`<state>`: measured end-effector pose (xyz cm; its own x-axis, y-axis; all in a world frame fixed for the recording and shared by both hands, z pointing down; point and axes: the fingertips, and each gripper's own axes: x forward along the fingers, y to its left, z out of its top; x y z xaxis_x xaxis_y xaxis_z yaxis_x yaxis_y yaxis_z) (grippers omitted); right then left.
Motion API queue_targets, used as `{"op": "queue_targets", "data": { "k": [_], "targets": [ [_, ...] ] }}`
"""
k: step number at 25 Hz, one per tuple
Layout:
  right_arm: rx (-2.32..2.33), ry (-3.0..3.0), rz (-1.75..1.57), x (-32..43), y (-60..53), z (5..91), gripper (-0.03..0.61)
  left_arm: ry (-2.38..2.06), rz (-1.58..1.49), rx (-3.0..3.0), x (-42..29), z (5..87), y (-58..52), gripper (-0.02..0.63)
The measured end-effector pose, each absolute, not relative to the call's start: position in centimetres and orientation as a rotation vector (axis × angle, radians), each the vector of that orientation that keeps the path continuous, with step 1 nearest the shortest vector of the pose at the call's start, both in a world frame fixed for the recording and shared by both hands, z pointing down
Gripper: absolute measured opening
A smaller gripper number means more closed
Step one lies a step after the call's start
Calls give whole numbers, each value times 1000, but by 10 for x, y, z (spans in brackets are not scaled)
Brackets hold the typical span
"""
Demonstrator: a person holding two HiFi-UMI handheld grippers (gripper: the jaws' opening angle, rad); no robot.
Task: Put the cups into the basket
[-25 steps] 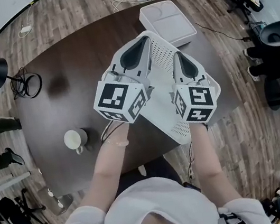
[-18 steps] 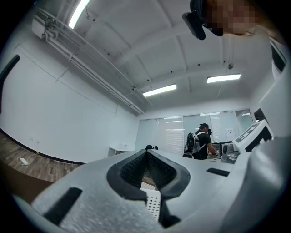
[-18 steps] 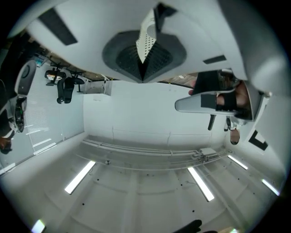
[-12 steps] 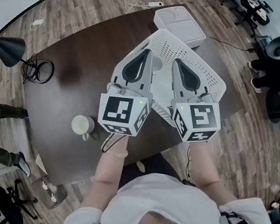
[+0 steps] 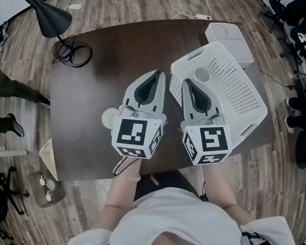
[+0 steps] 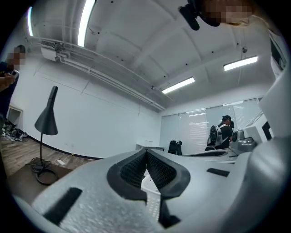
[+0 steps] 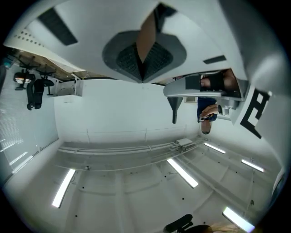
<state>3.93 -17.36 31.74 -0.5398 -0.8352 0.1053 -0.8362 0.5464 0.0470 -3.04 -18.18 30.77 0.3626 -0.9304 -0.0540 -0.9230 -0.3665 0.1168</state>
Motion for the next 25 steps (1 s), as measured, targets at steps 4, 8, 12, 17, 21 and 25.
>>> {"op": "queue_targets", "data": {
  "k": [4, 8, 12, 17, 21, 25],
  "targets": [
    [1328, -2710, 21, -1, -163, 323, 11, -1818, -164, 2474, -68, 311, -164, 11],
    [1231, -2762, 7, -34, -150, 324, 11, -1894, -137, 2433, -95, 313, -146, 9],
    [1165, -2779, -2, -55, -141, 329, 11, -1916, -86, 2414, -107, 324, -131, 9],
    [1134, -2786, -3, -63, -138, 332, 11, -1917, -76, 2396, -113, 330, -125, 9],
    [1127, -2788, 3, -64, -138, 333, 11, -1910, -80, 2396, -111, 331, -125, 9],
    [1125, -2783, -2, -64, -138, 334, 11, -1904, -88, 2381, -112, 333, -125, 9]
  ]
}}
